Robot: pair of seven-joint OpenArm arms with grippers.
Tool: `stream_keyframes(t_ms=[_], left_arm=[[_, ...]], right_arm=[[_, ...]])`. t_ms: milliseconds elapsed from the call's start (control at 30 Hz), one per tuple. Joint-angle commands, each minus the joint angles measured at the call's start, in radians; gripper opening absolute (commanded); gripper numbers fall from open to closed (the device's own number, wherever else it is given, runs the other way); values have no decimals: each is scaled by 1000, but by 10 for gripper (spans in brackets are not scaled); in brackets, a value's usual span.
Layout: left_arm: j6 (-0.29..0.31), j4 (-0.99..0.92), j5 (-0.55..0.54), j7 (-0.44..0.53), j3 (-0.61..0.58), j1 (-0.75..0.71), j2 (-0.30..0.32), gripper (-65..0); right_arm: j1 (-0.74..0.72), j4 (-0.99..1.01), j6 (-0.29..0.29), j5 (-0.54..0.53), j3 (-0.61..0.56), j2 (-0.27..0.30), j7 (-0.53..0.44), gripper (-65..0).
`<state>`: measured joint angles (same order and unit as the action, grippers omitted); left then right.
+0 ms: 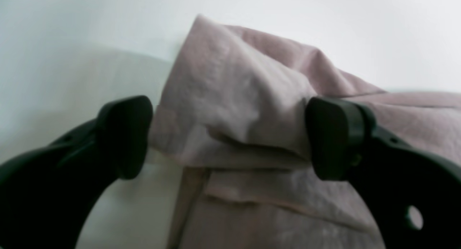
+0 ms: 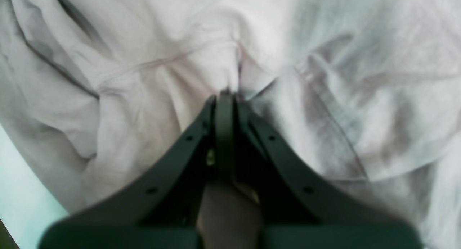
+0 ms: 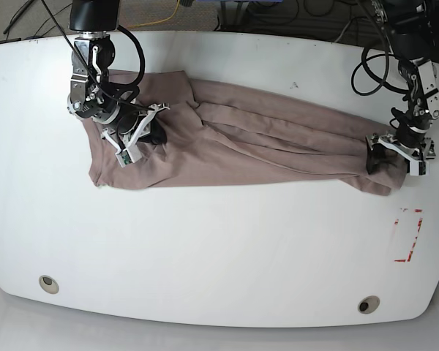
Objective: Layout the t-shirt on the table in an organized manner, then fold the t-shirt properly
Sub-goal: 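Drag the held strip end with the left gripper toward the right gripper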
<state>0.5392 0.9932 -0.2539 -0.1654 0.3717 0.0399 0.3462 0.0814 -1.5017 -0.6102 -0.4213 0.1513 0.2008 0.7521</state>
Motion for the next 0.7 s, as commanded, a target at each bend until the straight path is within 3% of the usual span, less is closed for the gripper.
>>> stream_keyframes(t_ms=[0,367,667], left_arm=[[6,0,12,-55,-1,-16,9,-57],[6,0,87,-55,-4,-18,1,-439],[8,3,127,-49,-58,-15,-29,-571]], right_arm=[[-15,-13,-1,-8,6,7,-18,-650],[-15,-13,-1,-14,6,6,-18,-650],[-15,-13,-1,-14,6,6,-18,-650]])
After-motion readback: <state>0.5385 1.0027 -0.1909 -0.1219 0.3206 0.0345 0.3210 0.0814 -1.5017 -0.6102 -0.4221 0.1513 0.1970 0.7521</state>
